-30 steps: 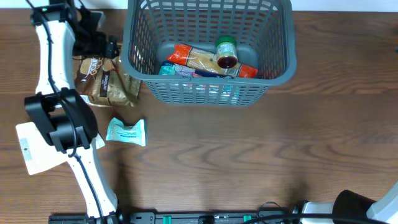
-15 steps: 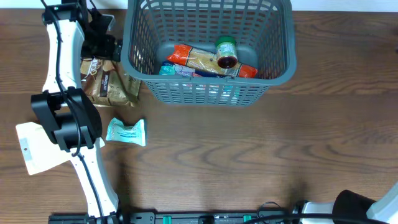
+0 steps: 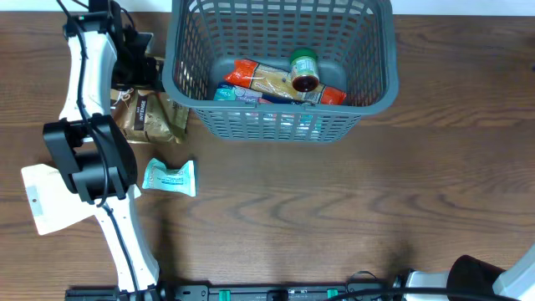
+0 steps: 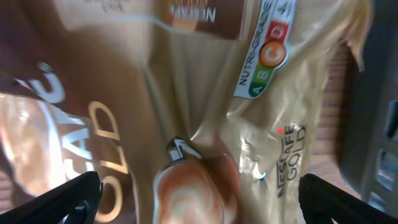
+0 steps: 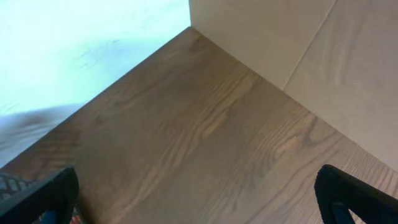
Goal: Pack container
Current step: 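Close the left gripper on the coffee bag and lift it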
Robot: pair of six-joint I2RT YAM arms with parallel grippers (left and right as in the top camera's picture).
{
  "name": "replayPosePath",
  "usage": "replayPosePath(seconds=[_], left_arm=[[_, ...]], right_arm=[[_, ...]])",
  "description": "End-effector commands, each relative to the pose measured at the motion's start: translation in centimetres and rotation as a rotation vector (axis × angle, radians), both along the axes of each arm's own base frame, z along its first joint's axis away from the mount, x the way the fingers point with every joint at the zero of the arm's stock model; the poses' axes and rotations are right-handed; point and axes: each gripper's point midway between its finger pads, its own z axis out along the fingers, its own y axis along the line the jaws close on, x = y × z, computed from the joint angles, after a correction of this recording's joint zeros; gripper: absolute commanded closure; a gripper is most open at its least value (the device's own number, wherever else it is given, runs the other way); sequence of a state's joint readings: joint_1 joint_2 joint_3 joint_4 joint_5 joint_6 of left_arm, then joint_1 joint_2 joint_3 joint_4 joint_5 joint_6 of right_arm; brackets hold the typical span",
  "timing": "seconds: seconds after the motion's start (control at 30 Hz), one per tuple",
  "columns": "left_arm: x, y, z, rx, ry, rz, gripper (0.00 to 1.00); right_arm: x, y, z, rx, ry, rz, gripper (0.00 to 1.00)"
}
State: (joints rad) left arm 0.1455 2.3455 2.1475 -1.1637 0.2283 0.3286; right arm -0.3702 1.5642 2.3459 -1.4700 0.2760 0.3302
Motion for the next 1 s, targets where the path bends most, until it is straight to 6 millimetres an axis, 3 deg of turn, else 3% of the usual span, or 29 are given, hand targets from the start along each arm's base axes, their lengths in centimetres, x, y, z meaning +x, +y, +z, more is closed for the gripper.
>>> replayPosePath(seconds=[0.0,0.2,0.43,0.47,0.57,0.63,0.7,0.97], left_arm=[[-0.8,0.3,-2.2,0.004,0.051,0.023,0.02],[-1.9,0.7,-5.1,0.029,0.090,0.061,0.02],[-4.4,0.3,-8.4,0.020,0.169,0.058,0.03],[-4.8,0.2,-8.7,0.018,0.180,0.059,0.09],[-5.6,0.1,-9.4,0.015,0.203,0.057,0.48],[-5.9,0.1,-9.7,0.014,0.213,0.057,0.62],[-6.1,0.0,-9.9,0.014,0.218,0.057,0.92],[-6.0,0.1,-9.6,0.014,0.210,0.059,0.94]], right_arm=[[0.0,-0.3,-0.2,0.010,-0.002,-0.017,0.01],[0.0,-0.3,-0.2,0.010,-0.002,-0.016,0.01],[0.0,-0.3,-0.2,0.010,-0.002,-0.016,0.01],[0.0,-0.3,-0.2,0.010,-0.002,-0.017,0.01],[0.0,-0.3,-0.2,0.010,-0.002,-0.016,0.01],[0.0,-0.3,-0.2,0.010,-0.002,-0.016,0.01],[0.0,-0.3,-0.2,0.010,-0.002,-0.017,0.01],[0.0,-0.3,-0.2,0.010,-0.002,-0.016,0.01]])
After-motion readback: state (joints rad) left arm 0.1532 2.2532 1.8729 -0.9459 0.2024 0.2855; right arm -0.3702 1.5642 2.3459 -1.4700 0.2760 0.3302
